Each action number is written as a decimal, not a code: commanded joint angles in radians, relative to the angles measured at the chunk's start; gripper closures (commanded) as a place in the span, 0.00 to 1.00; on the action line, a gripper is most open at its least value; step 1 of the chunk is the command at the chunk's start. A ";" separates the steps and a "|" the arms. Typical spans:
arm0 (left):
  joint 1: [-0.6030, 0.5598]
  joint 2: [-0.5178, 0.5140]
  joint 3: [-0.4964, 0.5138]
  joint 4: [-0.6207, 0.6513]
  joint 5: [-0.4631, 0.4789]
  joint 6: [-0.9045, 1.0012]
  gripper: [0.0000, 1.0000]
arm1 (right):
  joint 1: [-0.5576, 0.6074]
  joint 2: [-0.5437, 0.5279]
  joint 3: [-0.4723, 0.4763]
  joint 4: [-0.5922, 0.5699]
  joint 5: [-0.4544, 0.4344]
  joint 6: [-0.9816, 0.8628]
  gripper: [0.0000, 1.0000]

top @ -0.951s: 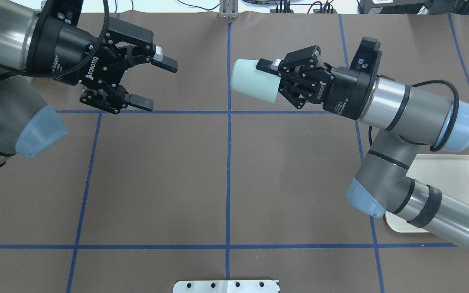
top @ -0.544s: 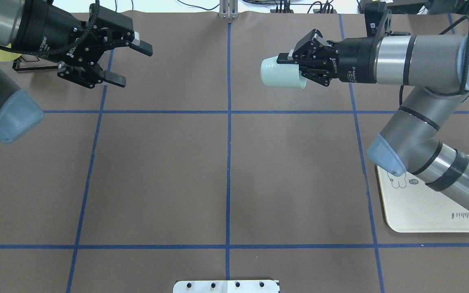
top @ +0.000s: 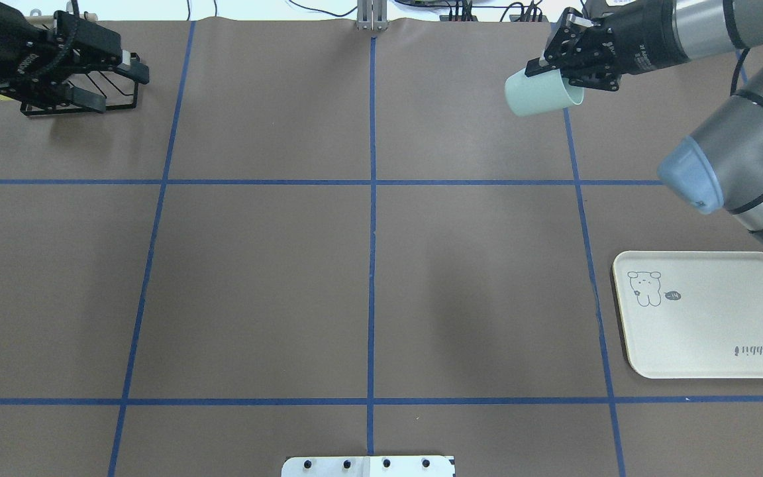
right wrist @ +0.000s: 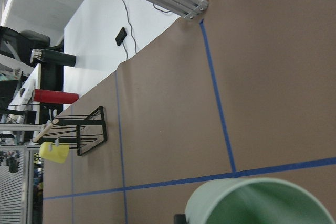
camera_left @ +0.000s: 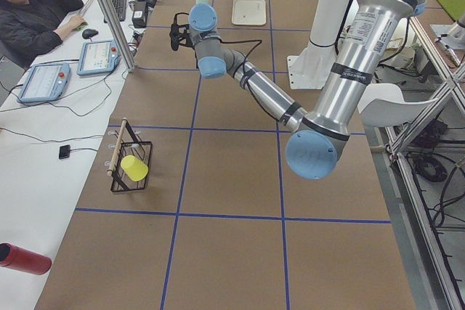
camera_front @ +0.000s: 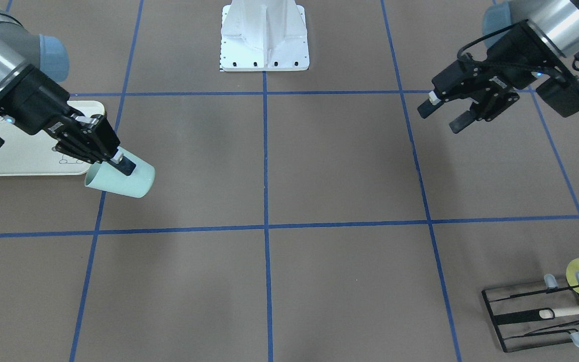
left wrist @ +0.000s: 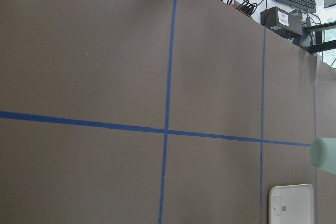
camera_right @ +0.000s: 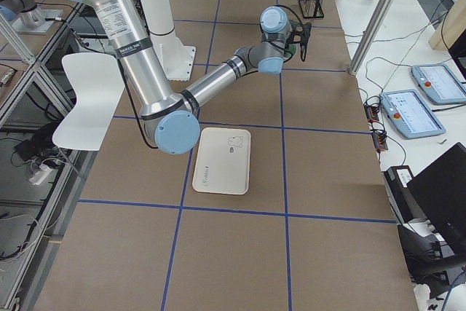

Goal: Left arm grabs green cup and hands to right arm on tray

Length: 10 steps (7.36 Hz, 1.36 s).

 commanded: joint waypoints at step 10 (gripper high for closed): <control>-0.318 0.329 0.068 0.736 0.182 1.400 0.00 | 0.011 -0.266 0.418 -0.991 -0.178 -0.953 1.00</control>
